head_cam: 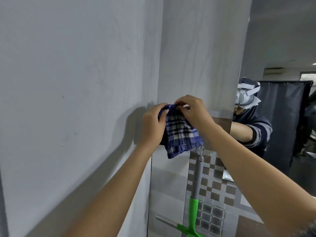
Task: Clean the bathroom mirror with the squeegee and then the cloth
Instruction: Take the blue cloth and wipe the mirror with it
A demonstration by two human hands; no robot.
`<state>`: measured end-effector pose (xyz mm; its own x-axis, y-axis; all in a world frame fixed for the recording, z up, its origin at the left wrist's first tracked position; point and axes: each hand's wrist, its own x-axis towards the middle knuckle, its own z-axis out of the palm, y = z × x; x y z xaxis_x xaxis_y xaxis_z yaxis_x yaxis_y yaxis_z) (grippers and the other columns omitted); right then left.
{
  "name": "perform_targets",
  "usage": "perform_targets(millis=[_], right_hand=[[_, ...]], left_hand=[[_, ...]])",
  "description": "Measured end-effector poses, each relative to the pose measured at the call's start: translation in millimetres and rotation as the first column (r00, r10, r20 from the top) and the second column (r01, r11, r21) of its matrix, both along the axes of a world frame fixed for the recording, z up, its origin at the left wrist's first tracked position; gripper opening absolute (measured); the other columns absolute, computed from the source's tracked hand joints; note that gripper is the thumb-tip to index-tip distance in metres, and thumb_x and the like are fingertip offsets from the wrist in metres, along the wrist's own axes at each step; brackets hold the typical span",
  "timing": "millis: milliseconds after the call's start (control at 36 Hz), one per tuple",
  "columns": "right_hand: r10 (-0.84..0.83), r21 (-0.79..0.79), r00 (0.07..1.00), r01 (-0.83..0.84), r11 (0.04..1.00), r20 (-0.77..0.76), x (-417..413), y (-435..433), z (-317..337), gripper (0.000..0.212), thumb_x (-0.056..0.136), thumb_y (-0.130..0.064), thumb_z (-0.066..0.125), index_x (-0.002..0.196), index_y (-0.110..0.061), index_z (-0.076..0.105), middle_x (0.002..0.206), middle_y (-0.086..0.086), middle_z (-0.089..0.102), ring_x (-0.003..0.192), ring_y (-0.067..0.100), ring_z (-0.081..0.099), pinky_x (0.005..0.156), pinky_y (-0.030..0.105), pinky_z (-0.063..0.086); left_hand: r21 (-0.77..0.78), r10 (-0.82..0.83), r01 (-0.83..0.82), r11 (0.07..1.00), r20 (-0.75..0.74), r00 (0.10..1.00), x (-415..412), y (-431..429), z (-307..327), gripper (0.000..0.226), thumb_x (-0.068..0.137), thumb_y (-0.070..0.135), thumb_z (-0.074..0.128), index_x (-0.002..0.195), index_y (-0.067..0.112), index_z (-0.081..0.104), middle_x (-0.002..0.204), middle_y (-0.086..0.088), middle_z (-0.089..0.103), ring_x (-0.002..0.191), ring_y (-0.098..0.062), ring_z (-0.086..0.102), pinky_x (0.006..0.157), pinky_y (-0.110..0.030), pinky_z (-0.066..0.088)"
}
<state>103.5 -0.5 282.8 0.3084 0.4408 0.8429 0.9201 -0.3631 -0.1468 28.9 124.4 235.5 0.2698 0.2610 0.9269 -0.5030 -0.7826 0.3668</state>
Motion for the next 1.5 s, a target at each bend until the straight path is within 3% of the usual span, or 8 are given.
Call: perform_targets(millis=[83, 278, 472, 639, 833, 1139, 1278, 1500], right_hand=[[0.009, 0.054, 1.0, -0.009, 0.998, 0.012, -11.4, -4.3, 11.9, 0.017, 0.085, 0.003, 0.056, 0.095, -0.004, 0.067, 0.091, 0.004, 0.059, 0.081, 0.013, 0.055, 0.077, 0.008, 0.044], [0.083, 0.107, 0.993, -0.074, 0.992, -0.088, -58.3, -37.8, 34.1, 0.008, 0.091, -0.014, 0.056, 0.098, -0.012, 0.058, 0.096, -0.002, 0.063, 0.097, 0.014, 0.06, 0.092, 0.029, 0.047], [0.313, 0.322, 0.895, -0.208, 0.924, -0.319, -100.6, -89.5, 17.2, 0.008, 0.093, -0.019, 0.053, 0.1, -0.019, 0.058, 0.092, 0.009, 0.066, 0.078, 0.01, 0.063, 0.068, 0.02, 0.052], [-0.01, 0.297, 0.976, 0.076, 0.952, -0.219, -121.8, -140.9, 7.4, 0.012, 0.089, -0.022, 0.061, 0.096, -0.016, 0.067, 0.095, 0.007, 0.069, 0.093, 0.021, 0.063, 0.087, 0.04, 0.051], [-0.177, 0.295, 0.958, 0.241, 0.925, -0.226, -157.9, -209.0, -4.0, 0.01, 0.084, -0.018, 0.067, 0.093, -0.02, 0.071, 0.095, -0.008, 0.069, 0.091, 0.005, 0.062, 0.085, 0.014, 0.046], [-0.155, 0.103, 0.897, 0.216, 0.971, -0.415, -209.7, -322.2, -0.9, 0.025, 0.074, -0.016, 0.075, 0.092, -0.031, 0.069, 0.094, -0.01, 0.069, 0.088, 0.007, 0.066, 0.077, 0.017, 0.055], [-0.215, 0.16, 0.889, 0.3, 0.94, -0.403, -211.8, -344.7, -7.4, 0.022, 0.071, -0.018, 0.078, 0.089, -0.029, 0.071, 0.091, -0.008, 0.07, 0.089, 0.01, 0.065, 0.085, 0.029, 0.053], [-0.342, 0.285, 0.886, 0.431, 0.856, -0.313, -192.6, -343.8, 0.5, 0.02, 0.078, -0.015, 0.073, 0.098, -0.016, 0.072, 0.094, -0.002, 0.07, 0.083, 0.008, 0.064, 0.076, 0.02, 0.053]], left_hand=[[0.03, -0.016, 0.015, 0.999, 0.016, 1.0, -8.0, -0.6, 16.0, 0.021, 0.091, 0.011, 0.054, 0.109, 0.007, 0.064, 0.104, -0.004, 0.068, 0.09, -0.008, 0.057, 0.079, 0.001, 0.035], [-0.004, -0.216, 0.217, 0.976, 0.035, 0.976, -46.6, -17.7, 55.0, 0.021, 0.092, 0.011, 0.052, 0.111, 0.011, 0.062, 0.106, 0.005, 0.064, 0.096, -0.003, 0.057, 0.086, -0.008, 0.043], [-0.023, -0.4, 0.399, 0.916, -0.018, 0.916, -75.4, -55.3, 64.8, 0.02, 0.092, 0.016, 0.053, 0.111, 0.012, 0.061, 0.103, 0.008, 0.063, 0.096, 0.001, 0.057, 0.087, -0.014, 0.046], [-0.032, -0.531, 0.53, 0.847, -0.104, 0.841, -84.0, -97.0, 42.1, 0.018, 0.092, 0.017, 0.053, 0.108, 0.016, 0.061, 0.102, 0.011, 0.064, 0.097, 0.001, 0.058, 0.087, -0.016, 0.047], [-0.044, -0.605, 0.61, 0.791, -0.202, 0.77, -90.2, -161.2, 15.9, 0.019, 0.086, 0.02, 0.063, 0.105, 0.017, 0.063, 0.101, 0.006, 0.067, 0.094, -0.002, 0.06, 0.081, -0.011, 0.046], [-0.051, -0.684, 0.687, 0.725, -0.172, 0.709, -110.7, -235.3, 23.0, 0.025, 0.081, 0.009, 0.067, 0.105, 0.017, 0.068, 0.109, 0.005, 0.066, 0.104, -0.002, 0.06, 0.091, -0.012, 0.044], [-0.06, -0.677, 0.68, 0.73, -0.192, 0.71, -112.9, -256.5, 22.5, 0.024, 0.079, 0.01, 0.069, 0.104, 0.013, 0.069, 0.1, 0.005, 0.069, 0.097, -0.005, 0.063, 0.086, -0.012, 0.045], [0.004, -0.633, 0.645, 0.764, -0.189, 0.751, -96.3, -275.4, 48.3, 0.022, 0.08, 0.01, 0.068, 0.102, 0.014, 0.07, 0.101, 0.008, 0.068, 0.093, 0.0, 0.061, 0.082, -0.007, 0.044]])
